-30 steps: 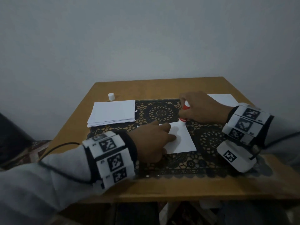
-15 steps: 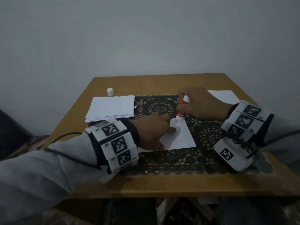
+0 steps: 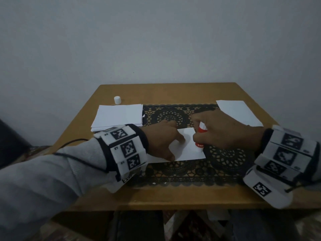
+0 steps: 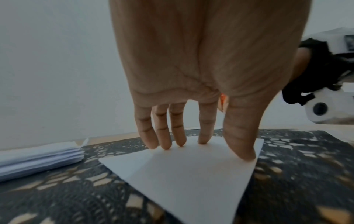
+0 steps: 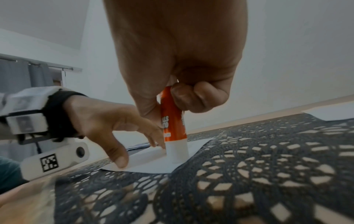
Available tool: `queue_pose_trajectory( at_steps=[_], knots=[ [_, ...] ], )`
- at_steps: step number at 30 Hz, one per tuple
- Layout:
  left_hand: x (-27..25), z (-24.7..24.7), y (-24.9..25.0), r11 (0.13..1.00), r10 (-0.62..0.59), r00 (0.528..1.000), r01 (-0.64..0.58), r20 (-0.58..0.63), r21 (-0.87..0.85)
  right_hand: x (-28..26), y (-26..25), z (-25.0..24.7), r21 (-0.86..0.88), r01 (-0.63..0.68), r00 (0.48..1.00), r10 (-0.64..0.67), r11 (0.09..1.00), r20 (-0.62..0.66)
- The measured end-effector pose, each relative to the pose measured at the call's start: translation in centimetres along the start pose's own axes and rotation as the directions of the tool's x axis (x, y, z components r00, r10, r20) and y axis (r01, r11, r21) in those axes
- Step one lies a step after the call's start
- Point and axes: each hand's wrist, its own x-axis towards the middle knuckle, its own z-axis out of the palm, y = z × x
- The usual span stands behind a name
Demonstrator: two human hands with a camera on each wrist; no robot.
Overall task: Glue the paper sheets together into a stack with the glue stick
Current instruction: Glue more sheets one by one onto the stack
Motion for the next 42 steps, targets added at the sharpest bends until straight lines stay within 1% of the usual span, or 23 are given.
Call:
queue_pose_trajectory(
  at_steps=[4, 7, 9, 12, 14, 17, 20, 23, 27, 29, 31, 33, 35, 36, 37, 38, 39, 40, 42],
  knots=[
    [1.0, -0.2, -0.7, 0.988, -0.082, 0.996, 0.076, -0.036, -0.133, -0.1, 0.6, -0.3, 0.07, -0.018, 0.999, 0.015, 0.997, 0.046],
    [1.7, -0.5, -1.4, 0.976, -0.166, 0.986, 0.164, -0.003, -0.14, 0.2, 1.4, -0.9, 0.105, -0.024, 0.996, 0.015, 0.994, 0.093],
    [2.0, -0.8, -1.6, 0.972, -0.191, 0.981, 0.193, 0.034, -0.132, 0.4, 1.6, -1.5, 0.154, -0.025, 0.994, 0.009, 0.988, 0.105],
    [2.5, -1.2, -1.8, 0.97, -0.182, 0.98, 0.193, 0.082, -0.146, 0.8, 1.7, -2.6, 0.224, -0.023, 0.998, 0.009, 0.974, 0.066],
    [2.7, -1.4, -2.0, 0.96, -0.175, 0.979, 0.192, 0.102, -0.203, 1.0, 1.9, -3.2, 0.255, -0.035, 0.999, 0.026, 0.966, 0.041],
    [2.8, -1.6, -2.3, 0.945, -0.151, 0.985, 0.167, 0.077, -0.28, 1.1, 2.1, -3.6, 0.263, -0.044, 0.999, 0.039, 0.964, 0.022],
    [2.8, -1.6, -2.4, 0.94, -0.134, 0.99, 0.144, 0.052, -0.31, 0.9, 2.5, -3.8, 0.289, -0.061, 0.998, 0.055, 0.955, 0.032],
    [2.7, -1.4, -2.5, 0.933, -0.146, 0.988, 0.154, 0.05, -0.324, 0.8, 2.9, -3.6, 0.29, -0.075, 0.997, 0.075, 0.954, 0.013],
    [2.3, -1.9, -2.0, 0.926, -0.154, 0.987, 0.159, 0.043, -0.343, 0.6, 2.9, -3.6, 0.247, -0.071, 0.996, 0.08, 0.967, -0.028],
    [2.0, -2.0, -2.1, 0.922, -0.137, 0.99, 0.133, 0.014, -0.364, 0.5, 2.7, -3.8, 0.254, -0.06, 0.997, 0.072, 0.965, -0.035],
    [1.5, -2.0, -2.2, 0.909, -0.103, 0.994, 0.078, -0.038, -0.409, 0.3, 2.7, -3.9, 0.26, -0.052, 0.997, 0.067, 0.964, -0.047],
    [1.0, -1.9, -2.4, 0.899, -0.086, 0.99, 0.028, -0.114, -0.438, 0.1, 2.9, -3.9, 0.244, -0.046, 0.995, 0.065, 0.969, -0.071],
    [0.5, -1.7, -2.5, 0.889, -0.111, 0.972, 0.005, -0.206, -0.457, 0.0, 3.0, -3.7, 0.237, -0.047, 0.994, 0.069, 0.97, -0.083],
    [0.3, -1.6, -2.5, 0.88, -0.156, 0.955, 0.019, -0.252, -0.474, -0.1, 3.0, -3.6, 0.232, -0.051, 0.994, 0.073, 0.971, -0.084],
    [0.1, -1.5, -2.5, 0.865, -0.23, 0.933, 0.066, -0.277, -0.497, 0.0, 2.9, -3.4, 0.225, -0.057, 0.993, 0.078, 0.973, -0.087],
    [0.0, -1.2, -2.5, 0.85, -0.302, 0.906, 0.116, -0.296, -0.513, 0.0, 2.8, -3.2, 0.221, -0.062, 0.992, 0.085, 0.973, -0.094],
    [0.0, -0.9, -2.6, 0.836, -0.362, 0.886, 0.17, -0.291, -0.522, 0.2, 2.7, -3.1, 0.223, -0.063, 0.99, 0.089, 0.973, -0.108],
    [-0.1, -0.6, -2.6, 0.827, -0.397, 0.88, 0.219, -0.262, -0.518, 0.4, 2.5, -3.0, 0.223, -0.058, 0.987, 0.089, 0.973, -0.131],
    [-0.2, 0.1, -2.5, 0.838, -0.406, 0.901, 0.299, -0.156, -0.457, 1.3, 1.8, -3.0, 0.183, -0.036, 0.979, 0.071, 0.982, -0.189]
  ],
)
